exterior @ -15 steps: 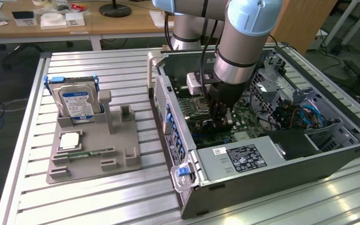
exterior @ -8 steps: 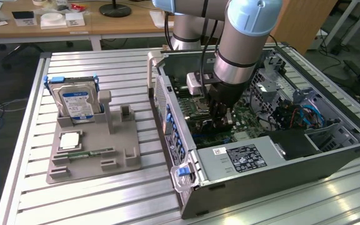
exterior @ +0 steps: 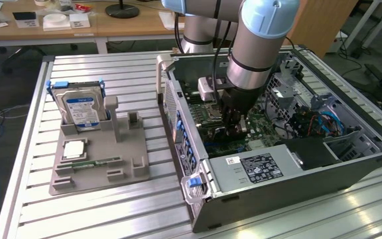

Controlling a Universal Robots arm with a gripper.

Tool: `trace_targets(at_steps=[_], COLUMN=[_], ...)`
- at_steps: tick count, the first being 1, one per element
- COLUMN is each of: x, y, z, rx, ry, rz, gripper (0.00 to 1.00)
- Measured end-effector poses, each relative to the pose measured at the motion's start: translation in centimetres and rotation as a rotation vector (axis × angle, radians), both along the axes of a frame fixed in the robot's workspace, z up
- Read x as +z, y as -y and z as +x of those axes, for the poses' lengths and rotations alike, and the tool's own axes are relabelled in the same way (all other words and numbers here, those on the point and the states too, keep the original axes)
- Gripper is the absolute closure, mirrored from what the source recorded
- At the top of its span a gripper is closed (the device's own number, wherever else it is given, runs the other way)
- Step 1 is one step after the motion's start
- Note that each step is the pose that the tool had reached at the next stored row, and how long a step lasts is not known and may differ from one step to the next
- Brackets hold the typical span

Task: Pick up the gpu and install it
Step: 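Insert the gpu into the slot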

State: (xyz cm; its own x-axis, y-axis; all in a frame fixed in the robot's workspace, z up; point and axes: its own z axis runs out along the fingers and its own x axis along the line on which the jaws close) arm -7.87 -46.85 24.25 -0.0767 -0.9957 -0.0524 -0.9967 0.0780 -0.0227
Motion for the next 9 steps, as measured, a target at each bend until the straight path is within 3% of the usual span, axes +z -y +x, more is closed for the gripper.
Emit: trace_targets(at_steps=[9], x=[0.16], y=[0.0], z=[0.09], rx=[0.0], ry=[0.0], rz=[0.0001], gripper=[0.73])
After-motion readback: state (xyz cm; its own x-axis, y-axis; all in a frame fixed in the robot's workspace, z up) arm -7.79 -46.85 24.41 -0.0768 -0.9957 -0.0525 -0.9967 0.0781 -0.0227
